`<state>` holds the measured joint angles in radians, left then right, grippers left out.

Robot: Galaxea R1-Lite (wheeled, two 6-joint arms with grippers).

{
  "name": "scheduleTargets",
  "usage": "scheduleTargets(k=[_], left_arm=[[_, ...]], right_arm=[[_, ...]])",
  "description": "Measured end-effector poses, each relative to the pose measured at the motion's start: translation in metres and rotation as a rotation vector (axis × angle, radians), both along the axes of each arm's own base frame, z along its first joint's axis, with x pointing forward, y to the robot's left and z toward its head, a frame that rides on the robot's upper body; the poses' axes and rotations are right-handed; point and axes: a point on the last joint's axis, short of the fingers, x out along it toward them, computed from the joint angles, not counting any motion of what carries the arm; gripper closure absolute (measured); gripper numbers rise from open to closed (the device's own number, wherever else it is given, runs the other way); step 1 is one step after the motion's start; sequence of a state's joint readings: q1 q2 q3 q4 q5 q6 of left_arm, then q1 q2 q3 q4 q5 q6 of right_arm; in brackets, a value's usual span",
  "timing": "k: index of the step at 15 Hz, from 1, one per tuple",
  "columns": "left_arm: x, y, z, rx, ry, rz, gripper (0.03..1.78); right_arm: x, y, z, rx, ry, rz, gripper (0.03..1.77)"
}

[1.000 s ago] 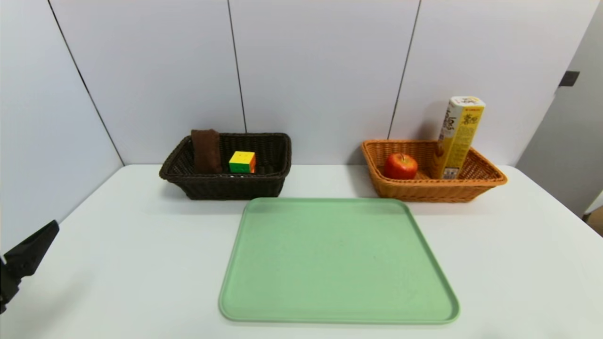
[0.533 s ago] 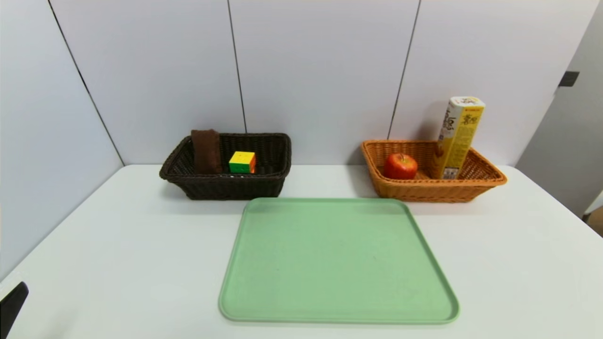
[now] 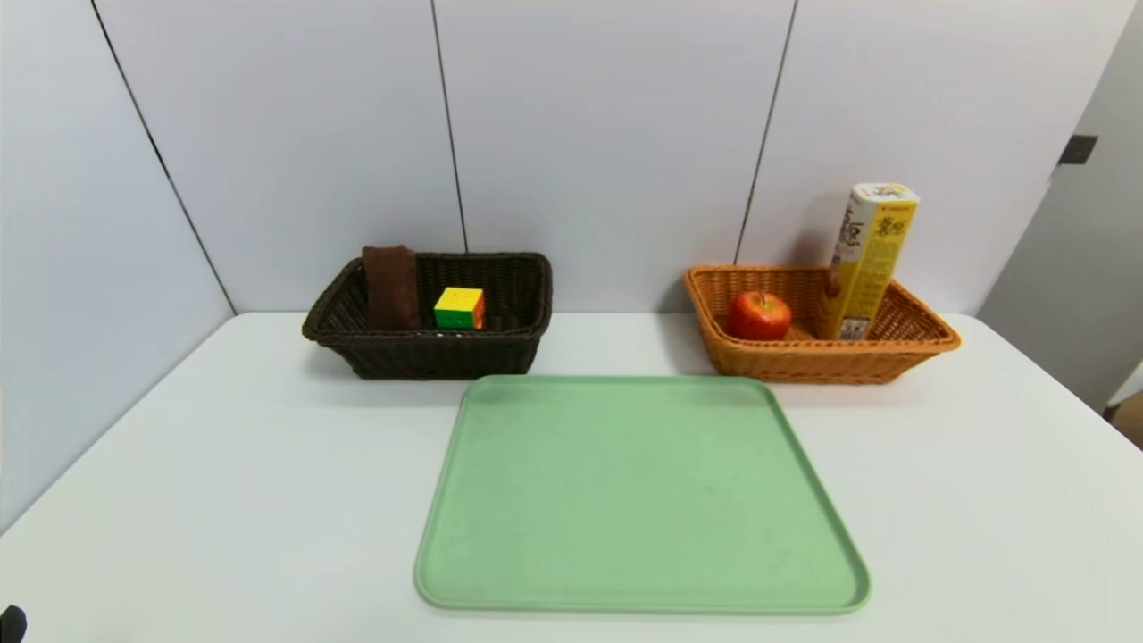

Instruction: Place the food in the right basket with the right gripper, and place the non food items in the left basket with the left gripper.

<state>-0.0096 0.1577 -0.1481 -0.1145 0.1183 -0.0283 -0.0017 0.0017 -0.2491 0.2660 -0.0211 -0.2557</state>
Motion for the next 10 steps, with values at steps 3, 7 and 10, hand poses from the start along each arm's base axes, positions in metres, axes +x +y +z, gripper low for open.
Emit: scheduleTargets(k=[3, 7, 10], left_arm=[[-0.012, -0.001, -0.016, 0.007, 0.024, -0.038, 0.12], [-0.019, -0.001, -0.01, 0.004, -0.079, -0.042, 0.12], [-0.018, -0.002, -0.013, 0.009, -0.072, -0.07, 0.12]], right_arm=[[0.01, 0.0, -0.008, -0.017, -0.078, 0.0, 0.09], [0.013, 0.001, -0.005, -0.085, -0.164, 0.025, 0.09], [0.018, 0.002, -0.016, -0.164, -0.156, 0.087, 0.09]])
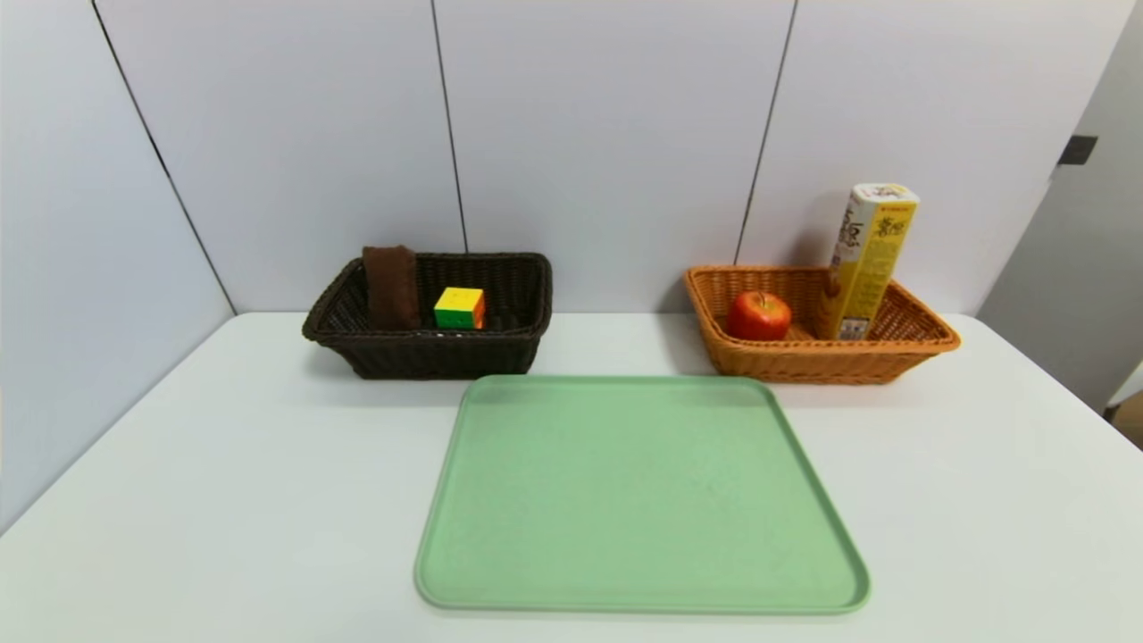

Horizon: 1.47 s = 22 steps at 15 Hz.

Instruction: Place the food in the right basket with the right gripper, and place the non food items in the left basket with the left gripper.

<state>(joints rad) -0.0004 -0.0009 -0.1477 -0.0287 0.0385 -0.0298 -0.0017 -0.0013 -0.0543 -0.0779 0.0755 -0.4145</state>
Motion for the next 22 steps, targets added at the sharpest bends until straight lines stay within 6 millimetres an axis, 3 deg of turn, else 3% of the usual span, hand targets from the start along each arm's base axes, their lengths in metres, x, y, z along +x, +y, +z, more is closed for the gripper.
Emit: scheduleTargets(k=[4, 9, 15, 22], left_arm=[[0.008, -0.001, -0.021, 0.02, 0.076, -0.019, 0.12], [0.014, 0.0, -0.039, 0.002, 0.152, -0.018, 0.12], [0.014, 0.0, -0.041, -0.056, 0.157, -0.015, 0.12], [0.015, 0.0, -0.041, -0.068, 0.155, -0.012, 0.12]], right_arm=[[0.004, 0.0, -0.017, -0.008, 0.103, -0.018, 0.09], [0.003, 0.0, -0.019, 0.026, 0.142, -0.016, 0.09], [0.004, -0.002, -0.021, 0.43, 0.162, -0.051, 0.09], [0.004, -0.002, -0.021, 0.442, 0.158, -0.052, 0.09]])
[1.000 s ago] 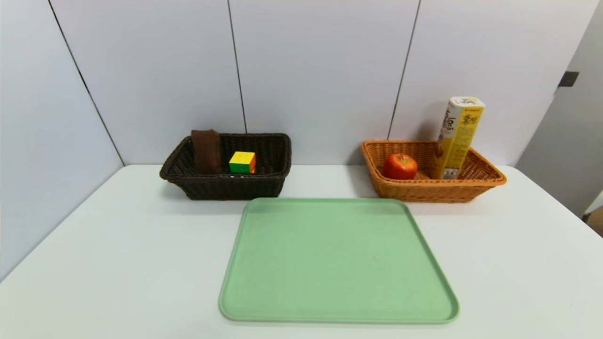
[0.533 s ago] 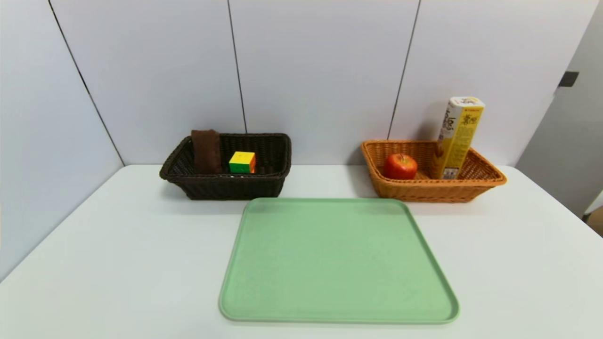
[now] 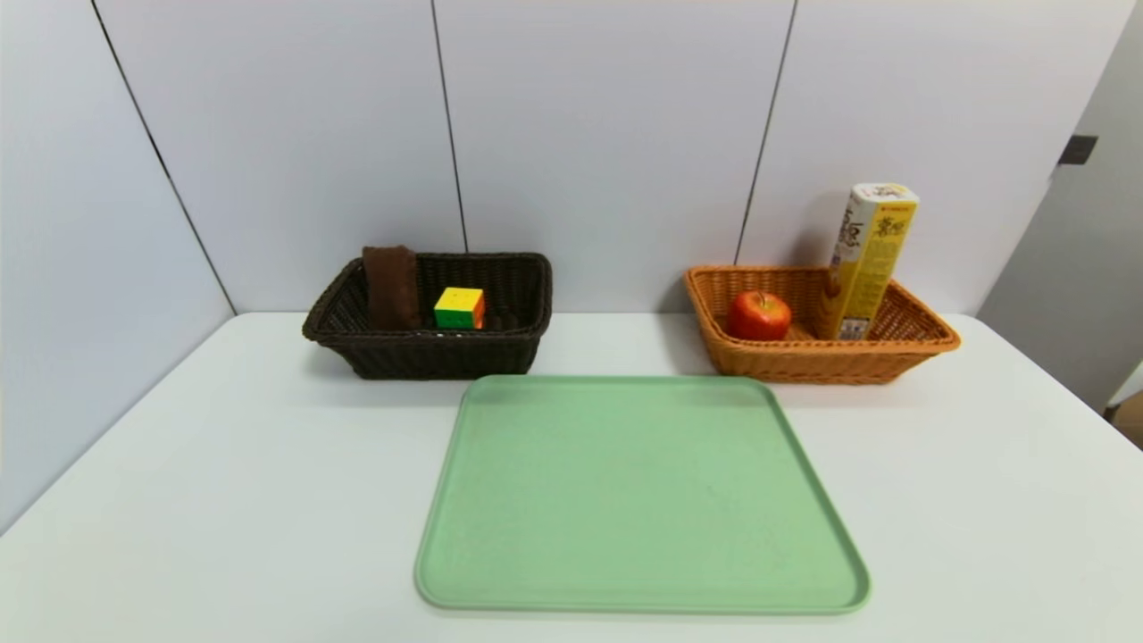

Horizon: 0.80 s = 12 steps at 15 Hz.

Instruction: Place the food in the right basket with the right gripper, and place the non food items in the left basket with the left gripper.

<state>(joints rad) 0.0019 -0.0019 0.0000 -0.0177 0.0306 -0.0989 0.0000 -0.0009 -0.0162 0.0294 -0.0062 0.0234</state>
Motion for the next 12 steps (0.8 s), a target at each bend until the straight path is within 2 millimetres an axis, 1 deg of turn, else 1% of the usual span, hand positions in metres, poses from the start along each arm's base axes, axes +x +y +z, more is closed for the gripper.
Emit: scheduleTargets(k=[12], left_arm=[[0.0, 0.0, 0.0, -0.002, 0.0, 0.002, 0.12]], right_arm=[[0.0001, 0.0, -0.0002, -0.001, 0.001, 0.0, 0.09]])
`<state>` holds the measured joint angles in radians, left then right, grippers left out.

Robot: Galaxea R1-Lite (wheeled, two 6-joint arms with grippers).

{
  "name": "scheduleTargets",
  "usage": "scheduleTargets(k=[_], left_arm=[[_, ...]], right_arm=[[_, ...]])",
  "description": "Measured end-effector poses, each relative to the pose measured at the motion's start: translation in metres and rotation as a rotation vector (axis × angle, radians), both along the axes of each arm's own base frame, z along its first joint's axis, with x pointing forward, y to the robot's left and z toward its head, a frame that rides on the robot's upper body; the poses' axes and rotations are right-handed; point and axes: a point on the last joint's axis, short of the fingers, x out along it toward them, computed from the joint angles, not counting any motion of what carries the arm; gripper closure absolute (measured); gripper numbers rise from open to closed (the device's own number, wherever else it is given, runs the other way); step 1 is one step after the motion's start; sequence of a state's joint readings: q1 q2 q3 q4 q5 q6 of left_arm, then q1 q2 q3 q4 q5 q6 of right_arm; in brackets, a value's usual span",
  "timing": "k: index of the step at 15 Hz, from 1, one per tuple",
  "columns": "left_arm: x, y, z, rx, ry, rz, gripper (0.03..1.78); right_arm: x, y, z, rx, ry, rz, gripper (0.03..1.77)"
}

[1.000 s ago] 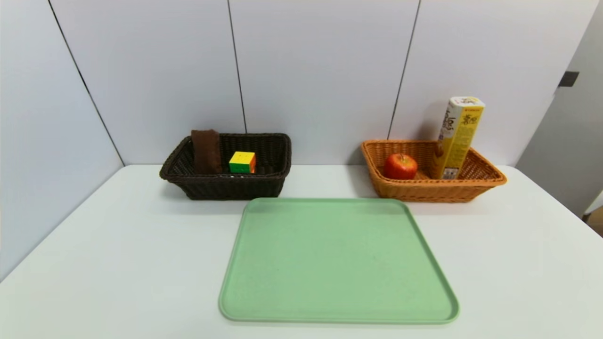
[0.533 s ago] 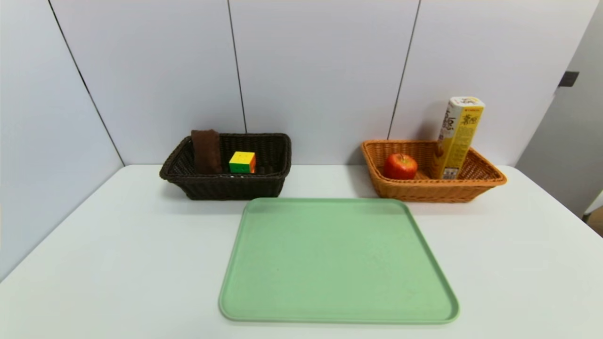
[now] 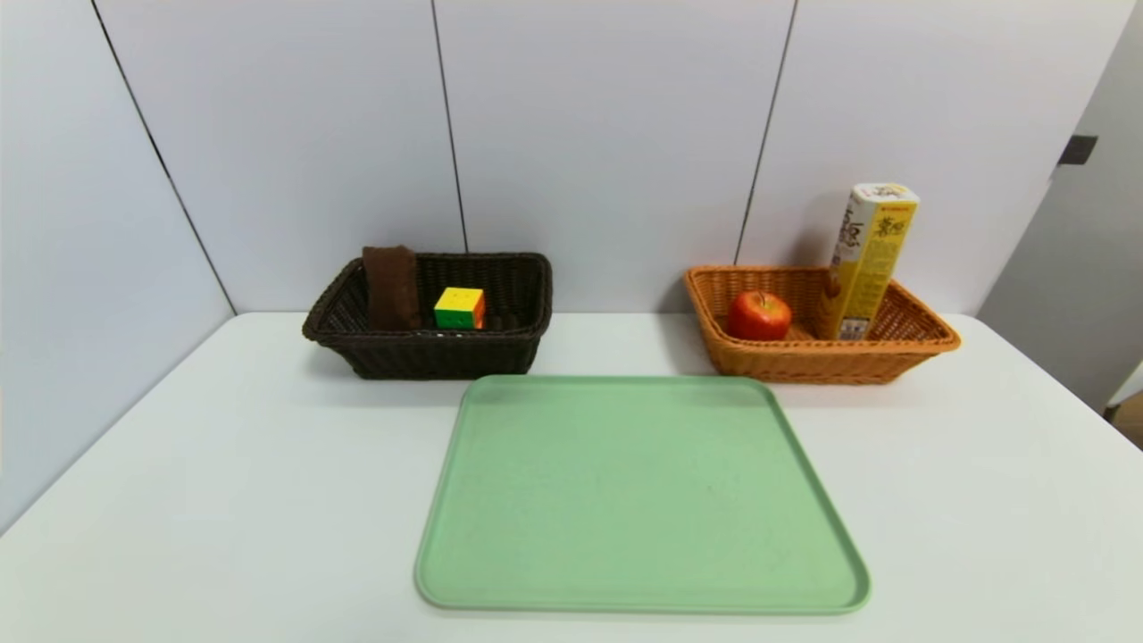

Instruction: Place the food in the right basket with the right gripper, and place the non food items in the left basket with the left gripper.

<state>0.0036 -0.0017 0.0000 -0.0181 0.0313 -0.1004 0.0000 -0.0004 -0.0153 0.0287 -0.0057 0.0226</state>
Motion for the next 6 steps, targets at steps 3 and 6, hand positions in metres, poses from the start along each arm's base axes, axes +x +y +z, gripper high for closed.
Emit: scheduleTargets(k=[3, 6], left_arm=[[0.0, 0.0, 0.0, 0.0, 0.0, 0.001, 0.12], [0.0, 0.0, 0.0, 0.0, 0.0, 0.0, 0.12]], right_arm=[[-0.0001, 0.0, 0.0001, 0.0, 0.001, 0.0, 0.09], [-0.0002, 0.0, 0.0003, 0.0, 0.0, 0.0, 0.09]])
